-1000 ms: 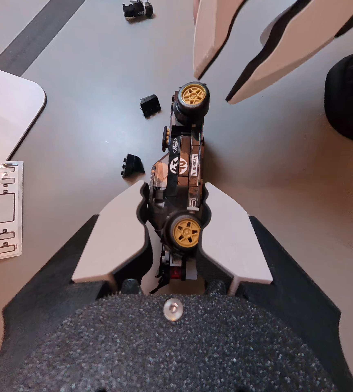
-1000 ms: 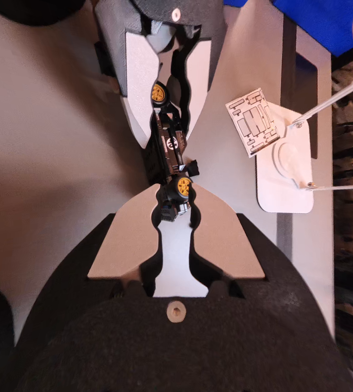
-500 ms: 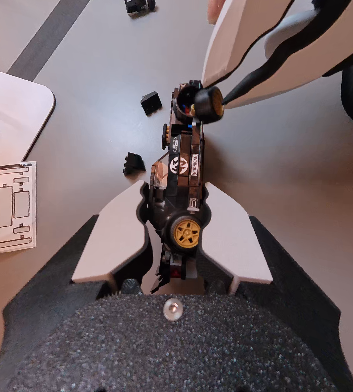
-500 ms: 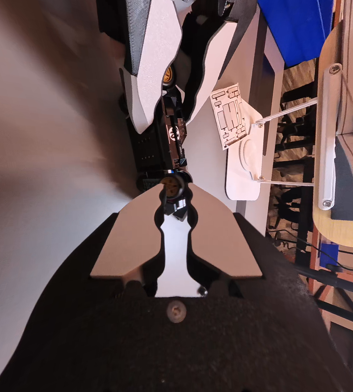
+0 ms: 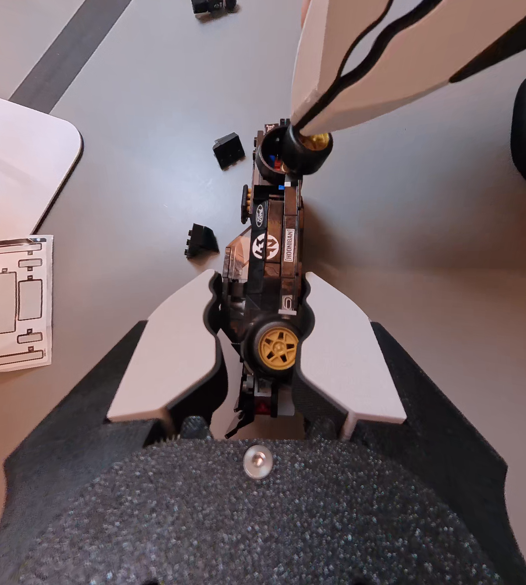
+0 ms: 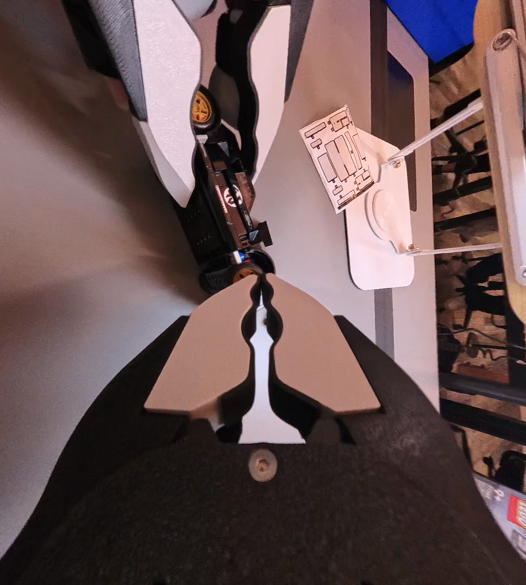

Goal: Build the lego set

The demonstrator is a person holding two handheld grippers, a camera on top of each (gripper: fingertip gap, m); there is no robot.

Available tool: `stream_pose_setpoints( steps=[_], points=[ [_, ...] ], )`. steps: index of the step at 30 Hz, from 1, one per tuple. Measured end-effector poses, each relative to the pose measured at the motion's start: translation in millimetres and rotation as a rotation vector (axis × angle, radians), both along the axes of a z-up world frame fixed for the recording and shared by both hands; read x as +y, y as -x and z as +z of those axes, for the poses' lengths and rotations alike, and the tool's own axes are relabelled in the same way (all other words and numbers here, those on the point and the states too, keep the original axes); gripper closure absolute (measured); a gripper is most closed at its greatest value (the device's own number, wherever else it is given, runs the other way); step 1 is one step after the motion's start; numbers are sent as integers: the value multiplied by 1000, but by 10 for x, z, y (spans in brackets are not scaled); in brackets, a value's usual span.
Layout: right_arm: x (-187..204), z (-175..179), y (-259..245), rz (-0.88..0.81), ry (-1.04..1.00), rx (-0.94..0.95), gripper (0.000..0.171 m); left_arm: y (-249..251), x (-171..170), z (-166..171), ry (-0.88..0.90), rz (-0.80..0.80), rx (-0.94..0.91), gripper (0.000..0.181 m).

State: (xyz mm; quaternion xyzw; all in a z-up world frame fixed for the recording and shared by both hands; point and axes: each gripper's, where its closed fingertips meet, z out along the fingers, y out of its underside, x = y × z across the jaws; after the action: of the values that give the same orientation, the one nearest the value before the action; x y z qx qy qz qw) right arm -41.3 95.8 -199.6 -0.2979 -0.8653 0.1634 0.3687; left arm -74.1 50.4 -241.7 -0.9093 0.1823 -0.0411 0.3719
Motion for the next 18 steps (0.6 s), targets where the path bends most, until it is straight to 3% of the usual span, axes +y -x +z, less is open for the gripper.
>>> stream_pose_setpoints(
  steps=[9, 18],
  points=[
    [4, 1, 28, -11, 143, -77, 171, 13, 9, -3, 0, 6, -31, 134],
    [69, -5, 170, -29, 143, -102, 171, 21, 13, -7, 0, 17, -55, 134]
  ],
)
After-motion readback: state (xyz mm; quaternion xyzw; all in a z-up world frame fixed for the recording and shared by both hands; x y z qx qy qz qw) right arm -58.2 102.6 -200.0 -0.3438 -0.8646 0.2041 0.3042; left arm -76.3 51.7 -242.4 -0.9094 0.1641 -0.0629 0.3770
